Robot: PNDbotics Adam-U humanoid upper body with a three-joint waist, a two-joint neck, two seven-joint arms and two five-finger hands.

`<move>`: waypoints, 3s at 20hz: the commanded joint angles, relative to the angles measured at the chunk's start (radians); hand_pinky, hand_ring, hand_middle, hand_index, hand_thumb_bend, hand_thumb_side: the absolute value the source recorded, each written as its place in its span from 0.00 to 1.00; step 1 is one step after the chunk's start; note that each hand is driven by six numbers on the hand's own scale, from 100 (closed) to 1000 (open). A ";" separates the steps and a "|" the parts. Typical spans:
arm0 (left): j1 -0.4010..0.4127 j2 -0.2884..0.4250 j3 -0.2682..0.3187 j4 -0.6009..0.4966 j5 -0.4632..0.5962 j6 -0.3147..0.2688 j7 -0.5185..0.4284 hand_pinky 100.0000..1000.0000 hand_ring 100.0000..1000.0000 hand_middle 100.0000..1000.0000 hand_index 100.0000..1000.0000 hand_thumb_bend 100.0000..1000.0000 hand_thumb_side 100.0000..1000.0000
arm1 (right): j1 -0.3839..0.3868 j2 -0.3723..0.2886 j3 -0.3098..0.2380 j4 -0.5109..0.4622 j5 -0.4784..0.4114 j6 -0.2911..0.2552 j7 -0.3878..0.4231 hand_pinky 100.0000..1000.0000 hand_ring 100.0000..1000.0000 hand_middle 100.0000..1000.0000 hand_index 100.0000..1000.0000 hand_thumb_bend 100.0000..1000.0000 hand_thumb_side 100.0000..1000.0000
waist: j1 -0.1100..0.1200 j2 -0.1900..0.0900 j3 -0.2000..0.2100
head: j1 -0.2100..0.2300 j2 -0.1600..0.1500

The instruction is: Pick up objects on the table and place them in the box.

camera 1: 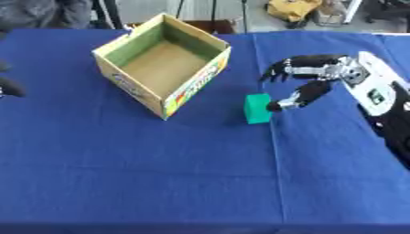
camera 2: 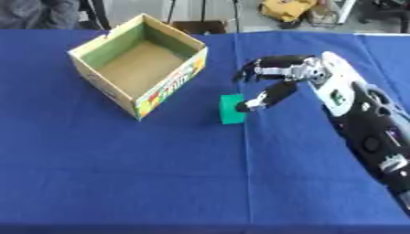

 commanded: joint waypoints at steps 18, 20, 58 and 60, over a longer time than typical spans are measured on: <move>-0.008 -0.004 0.005 -0.015 0.000 -0.001 -0.009 0.47 0.44 0.53 0.60 0.18 1.00 | -0.016 0.082 -0.004 0.099 0.058 -0.047 0.023 0.73 0.80 0.84 0.92 0.37 0.80 | 0.012 -0.008 0.011 | -0.008 0.005; -0.008 -0.005 0.005 -0.015 0.000 -0.001 -0.008 0.47 0.44 0.53 0.60 0.18 1.00 | -0.014 0.088 -0.003 0.104 0.062 -0.050 0.024 0.73 0.80 0.83 0.92 0.37 0.80 | 0.013 -0.007 0.012 | -0.008 0.005; -0.007 -0.005 0.007 -0.015 0.000 0.000 -0.010 0.47 0.44 0.53 0.59 0.18 1.00 | -0.038 0.072 -0.009 0.019 0.091 0.025 -0.057 0.34 0.36 0.72 0.83 0.00 0.00 | 0.006 -0.011 0.007 | -0.004 0.005; -0.006 -0.003 0.008 -0.016 0.000 0.000 -0.009 0.47 0.44 0.53 0.59 0.18 1.00 | -0.056 0.070 -0.014 -0.007 0.078 0.037 -0.059 0.34 0.36 0.72 0.83 0.00 0.00 | 0.004 -0.013 0.007 | -0.003 0.005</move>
